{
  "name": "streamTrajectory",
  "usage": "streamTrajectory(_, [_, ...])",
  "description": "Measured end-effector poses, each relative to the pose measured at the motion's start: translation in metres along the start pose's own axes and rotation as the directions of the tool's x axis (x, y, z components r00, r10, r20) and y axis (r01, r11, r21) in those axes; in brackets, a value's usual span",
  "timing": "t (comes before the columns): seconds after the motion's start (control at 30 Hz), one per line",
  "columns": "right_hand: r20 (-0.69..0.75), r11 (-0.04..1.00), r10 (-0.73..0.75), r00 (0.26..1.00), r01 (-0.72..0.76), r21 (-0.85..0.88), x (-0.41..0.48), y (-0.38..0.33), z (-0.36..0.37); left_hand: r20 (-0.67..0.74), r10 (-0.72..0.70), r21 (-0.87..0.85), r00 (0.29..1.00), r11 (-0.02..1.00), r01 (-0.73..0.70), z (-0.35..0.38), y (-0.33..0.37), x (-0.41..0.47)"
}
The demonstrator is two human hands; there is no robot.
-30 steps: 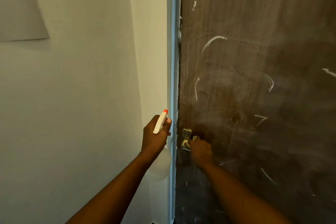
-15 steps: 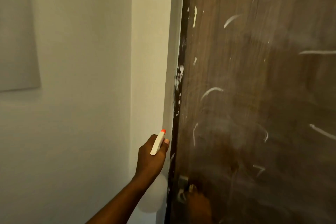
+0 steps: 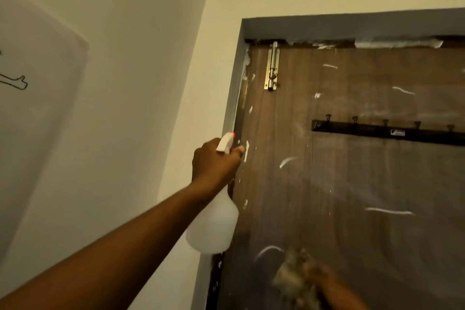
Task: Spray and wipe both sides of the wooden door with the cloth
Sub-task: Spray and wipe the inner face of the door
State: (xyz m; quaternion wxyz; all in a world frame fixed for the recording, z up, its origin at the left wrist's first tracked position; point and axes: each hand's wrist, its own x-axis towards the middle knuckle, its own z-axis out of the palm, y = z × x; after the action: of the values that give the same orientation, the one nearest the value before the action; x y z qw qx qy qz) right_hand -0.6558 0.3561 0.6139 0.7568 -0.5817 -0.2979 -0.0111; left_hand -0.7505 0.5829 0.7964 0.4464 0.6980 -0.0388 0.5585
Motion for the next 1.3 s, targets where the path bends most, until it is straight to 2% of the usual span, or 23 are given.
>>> streamTrajectory(0.03, [0.024, 0.998, 0.006, 1.000, -0.007, 0.068, 0.007, -0.030, -0.007, -0.006, 0.022, 0.013, 1.000, 1.000, -0.022, 0.000, 0.009, 0.012])
streamTrajectory(0.07, [-0.087, 0.990, 0.033, 0.996, -0.020, 0.140, 0.023, -0.064, -0.008, -0.017, 0.043, 0.026, 0.999, 0.999, -0.043, 0.000, 0.017, 0.022])
streamTrajectory(0.13, [-0.239, 0.975, -0.116, 0.964, 0.157, 0.159, 0.034, -0.114, -0.019, -0.045, 0.070, 0.024, 0.997, 0.997, -0.069, 0.001, 0.030, 0.040])
streamTrajectory(0.2, [-0.379, 0.948, -0.267, 0.886, 0.312, 0.059, 0.047, -0.153, -0.033, -0.085, 0.084, 0.013, 0.993, 0.996, -0.084, 0.005, 0.039, 0.053])
streamTrajectory(0.27, [-0.491, 0.899, -0.400, 0.774, 0.435, -0.047, 0.062, -0.185, -0.030, -0.110, 0.086, 0.019, 0.990, 0.996, -0.084, 0.010, 0.044, 0.064])
streamTrajectory(0.4, [-0.464, 0.777, -0.630, 0.623, 0.523, -0.352, 0.096, -0.233, 0.004, -0.121, 0.056, -0.052, 0.991, 0.997, -0.063, 0.015, 0.045, 0.083])
streamTrajectory(0.47, [-0.361, 0.605, -0.789, 0.497, 0.525, -0.599, 0.122, -0.254, 0.033, -0.114, 0.025, -0.134, 0.993, 0.990, -0.040, 0.014, 0.044, 0.093])
streamTrajectory(0.53, [-0.124, 0.271, -0.940, 0.318, 0.473, -0.838, 0.144, -0.264, 0.071, -0.073, 0.015, -0.183, 0.997, 0.983, -0.028, 0.013, 0.043, 0.100])
streamTrajectory(0.6, [0.162, -0.078, -0.965, 0.204, 0.366, -0.927, 0.180, -0.269, 0.097, -0.060, 0.034, -0.198, 0.998, 0.979, -0.045, 0.011, 0.043, 0.105])
streamTrajectory(0.63, [0.310, -0.249, -0.933, 0.182, 0.295, -0.923, 0.200, -0.268, 0.110, -0.066, 0.045, -0.200, 0.997, 0.978, -0.057, 0.011, 0.042, 0.107])
streamTrajectory(0.67, [0.437, -0.397, -0.877, 0.200, 0.213, -0.893, 0.220, -0.266, 0.123, -0.074, 0.053, -0.206, 0.996, 0.976, -0.067, 0.011, 0.041, 0.110])
streamTrajectory(0.73, [0.592, -0.576, -0.737, 0.325, 0.156, -0.802, 0.259, -0.255, 0.145, -0.091, 0.065, -0.210, 0.994, 0.974, -0.083, 0.011, 0.038, 0.115])
streamTrajectory(0.77, [0.600, -0.594, -0.678, 0.426, 0.164, -0.788, 0.276, -0.244, 0.154, -0.090, 0.077, -0.192, 0.993, 0.977, -0.093, 0.012, 0.035, 0.118])
streamTrajectory(0.8, [0.561, -0.564, -0.643, 0.522, 0.172, -0.807, 0.293, -0.233, 0.162, -0.084, 0.088, -0.170, 0.993, 0.980, -0.101, 0.013, 0.032, 0.122])
streamTrajectory(0.83, [0.501, -0.510, -0.638, 0.585, 0.168, -0.844, 0.309, -0.222, 0.166, -0.075, 0.095, -0.155, 0.993, 0.982, -0.105, 0.014, 0.029, 0.127])
streamTrajectory(0.87, [0.451, -0.465, -0.652, 0.609, 0.149, -0.873, 0.321, -0.216, 0.169, -0.069, 0.097, -0.149, 0.993, 0.983, -0.106, 0.016, 0.025, 0.132])
streamTrajectory(0.93, [0.396, -0.413, -0.706, 0.588, 0.113, -0.904, 0.341, -0.222, 0.179, -0.066, 0.100, -0.183, 0.993, 0.977, -0.110, 0.019, 0.018, 0.144])
streamTrajectory(1.03, [0.306, -0.321, -0.778, 0.549, 0.071, -0.944, 0.372, -0.272, 0.199, -0.046, 0.097, -0.241, 0.994, 0.965, -0.105, 0.024, 0.011, 0.158])
streamTrajectory(1.17, [0.241, -0.264, -0.817, 0.524, 0.031, -0.964, 0.406, -0.334, 0.215, 0.041, 0.078, -0.333, 0.996, 0.941, -0.060, 0.025, 0.010, 0.174])
streamTrajectory(1.3, [0.261, -0.264, -0.814, 0.520, 0.070, -0.962, 0.407, -0.336, 0.213, 0.087, 0.065, -0.358, 0.994, 0.933, -0.029, 0.022, 0.015, 0.184])
